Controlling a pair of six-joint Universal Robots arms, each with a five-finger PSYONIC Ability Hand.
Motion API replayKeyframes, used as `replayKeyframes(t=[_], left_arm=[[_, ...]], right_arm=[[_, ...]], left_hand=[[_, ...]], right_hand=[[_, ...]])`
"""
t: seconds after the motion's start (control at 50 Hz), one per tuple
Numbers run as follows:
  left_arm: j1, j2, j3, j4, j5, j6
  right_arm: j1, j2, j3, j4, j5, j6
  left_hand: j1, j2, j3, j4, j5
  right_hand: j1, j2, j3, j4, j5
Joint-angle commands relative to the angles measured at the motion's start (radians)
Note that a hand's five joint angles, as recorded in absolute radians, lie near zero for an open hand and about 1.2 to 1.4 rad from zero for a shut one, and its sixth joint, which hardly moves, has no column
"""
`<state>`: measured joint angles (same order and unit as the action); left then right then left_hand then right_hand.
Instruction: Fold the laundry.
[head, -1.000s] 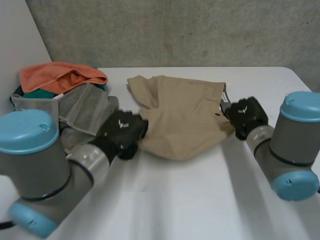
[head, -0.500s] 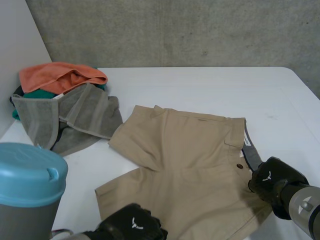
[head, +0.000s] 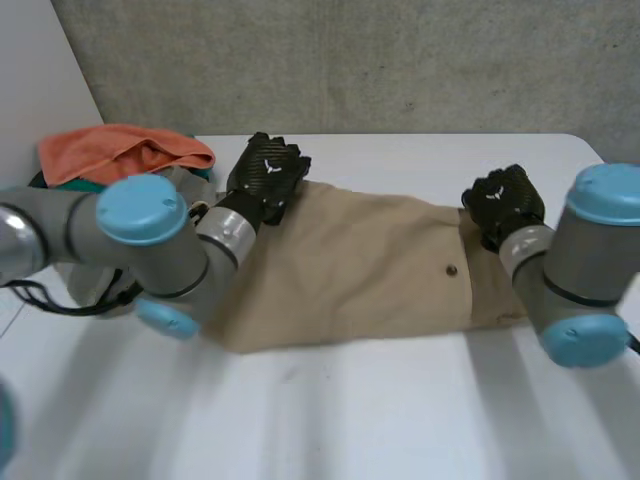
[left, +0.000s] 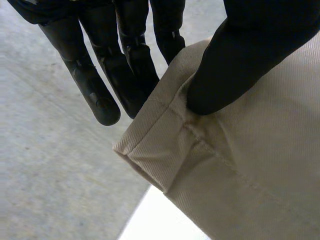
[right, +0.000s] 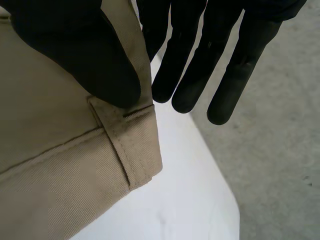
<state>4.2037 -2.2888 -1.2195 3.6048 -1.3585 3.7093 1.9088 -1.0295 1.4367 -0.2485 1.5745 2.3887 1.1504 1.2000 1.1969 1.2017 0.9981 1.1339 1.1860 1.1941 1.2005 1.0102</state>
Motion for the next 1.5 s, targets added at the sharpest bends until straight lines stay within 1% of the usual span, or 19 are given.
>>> replayKeyframes(t=[0.02, 0.04, 0.06, 0.08, 0.12, 0.24, 0.4, 0.52, 0.6, 0.7, 0.76, 0.96, 1.08, 1.18, 1.36, 1.4, 1.42, 1.44, 1.5], left_arm=[[0.01, -0.208, 0.202, 0.064, 0.003, -0.003], [0.01, -0.222, 0.218, 0.066, 0.003, -0.003], [0.01, -0.231, 0.228, 0.066, 0.001, -0.003], [0.01, -0.241, 0.241, 0.069, -0.005, -0.003], [0.007, -0.239, 0.239, 0.075, -0.008, -0.003], [-0.011, -0.167, 0.157, 0.086, -0.013, -0.009], [-0.028, 0.003, -0.021, 0.086, -0.011, -0.031], [-0.044, 0.049, -0.1, 0.083, -0.014, -0.078], [-0.045, 0.06, -0.118, 0.081, -0.014, -0.098], [-0.045, 0.072, -0.124, 0.075, -0.016, -0.1], [-0.044, 0.106, -0.136, 0.072, -0.016, -0.104], [-0.042, 0.212, -0.21, 0.072, -0.016, -0.123], [-0.036, 0.249, -0.255, 0.072, -0.016, -0.157], [-0.033, 0.261, -0.278, 0.072, -0.016, -0.163], [-0.037, 0.285, -0.284, 0.074, -0.017, -0.17], [-0.039, 0.285, -0.276, 0.074, -0.017, -0.177], [-0.039, 0.285, -0.273, 0.074, -0.017, -0.181], [-0.04, 0.285, -0.262, 0.075, -0.017, -0.195], [-0.04, 0.285, -0.238, 0.072, -0.022, -0.222]], right_arm=[[0.001, 0.189, -0.148, -0.214, 0.025, 0.026], [0.0, 0.216, -0.168, -0.253, 0.03, 0.036], [0.0, 0.224, -0.174, -0.267, 0.035, 0.043], [0.0, 0.23, -0.177, -0.276, 0.035, 0.05], [-0.004, 0.227, -0.177, -0.27, 0.024, 0.082], [-0.022, 0.129, -0.13, -0.089, -0.008, 0.178], [-0.125, -0.038, -0.013, 0.302, -0.169, 0.308], [-0.149, -0.035, 0.056, 0.29, -0.172, 0.307], [-0.149, 0.0, 0.068, 0.249, -0.166, 0.3], [-0.155, 0.036, 0.062, 0.209, -0.13, 0.281], [-0.191, 0.016, 0.076, 0.192, -0.047, 0.244], [-0.303, -0.133, 0.149, 0.098, 0.015, -0.121], [-0.176, -0.139, 0.12, 0.077, -0.008, -0.152], [0.077, -0.127, 0.129, -0.072, -0.146, -0.171], [0.271, 0.002, 0.22, -0.215, -0.428, -0.278], [0.273, 0.006, 0.228, -0.216, -0.442, -0.301], [0.271, 0.002, 0.228, -0.216, -0.442, -0.304], [0.274, -0.003, 0.229, -0.218, -0.435, -0.299], [0.26, -0.05, 0.24, -0.209, -0.424, -0.225]], left_hand=[[0.246, 0.196, 0.199, 0.195, 0.224], [0.235, 0.185, 0.188, 0.183, 0.212], [0.04, -0.01, -0.007, -0.012, 0.018], [-0.439, -0.488, -0.485, -0.49, -0.461], [-0.976, -1.025, -1.022, -1.027, -0.998], [-0.975, -1.025, -1.022, -1.026, -0.997], [-0.975, -1.025, -1.022, -1.026, -0.997], [-0.975, -1.025, -1.022, -1.026, -0.997], [-0.975, -1.025, -1.022, -1.026, -0.997], [-0.975, -1.025, -1.022, -1.026, -0.997], [-0.975, -1.025, -1.022, -1.026, -0.997], [-0.975, -1.025, -1.022, -1.026, -0.997], [-0.975, -1.025, -1.022, -1.026, -0.997], [-0.975, -1.025, -1.022, -1.026, -0.997], [-0.975, -1.025, -1.022, -1.026, -0.997], [-0.975, -1.025, -1.022, -1.026, -0.997], [-0.975, -1.025, -1.022, -1.026, -0.997], [-0.975, -1.025, -1.022, -1.026, -0.997], [-0.975, -1.025, -1.022, -1.026, -0.997]], right_hand=[[0.262, 0.21, 0.202, 0.196, 0.212], [-0.364, -0.417, -0.425, -0.431, -0.415], [-0.696, -0.748, -0.756, -0.763, -0.747], [-0.959, -1.011, -1.02, -1.026, -1.01], [-0.959, -1.011, -1.02, -1.026, -1.01], [-0.959, -1.011, -1.02, -1.026, -1.01], [-0.941, -0.993, -1.001, -1.007, -0.992], [-0.808, -0.861, -0.869, -0.875, -0.859], [-0.603, -0.656, -0.664, -0.67, -0.654], [0.261, 0.209, 0.2, 0.194, 0.21], [0.262, 0.21, 0.202, 0.196, 0.212], [0.262, 0.21, 0.202, 0.196, 0.212], [0.262, 0.21, 0.202, 0.196, 0.212], [0.262, 0.21, 0.202, 0.196, 0.212], [0.262, 0.21, 0.202, 0.196, 0.212], [-0.122, -0.174, -0.182, -0.188, -0.173], [-0.604, -0.656, -0.664, -0.67, -0.655], [-0.8, -0.852, -0.861, -0.867, -0.851], [-0.959, -1.011, -1.02, -1.026, -1.01]])
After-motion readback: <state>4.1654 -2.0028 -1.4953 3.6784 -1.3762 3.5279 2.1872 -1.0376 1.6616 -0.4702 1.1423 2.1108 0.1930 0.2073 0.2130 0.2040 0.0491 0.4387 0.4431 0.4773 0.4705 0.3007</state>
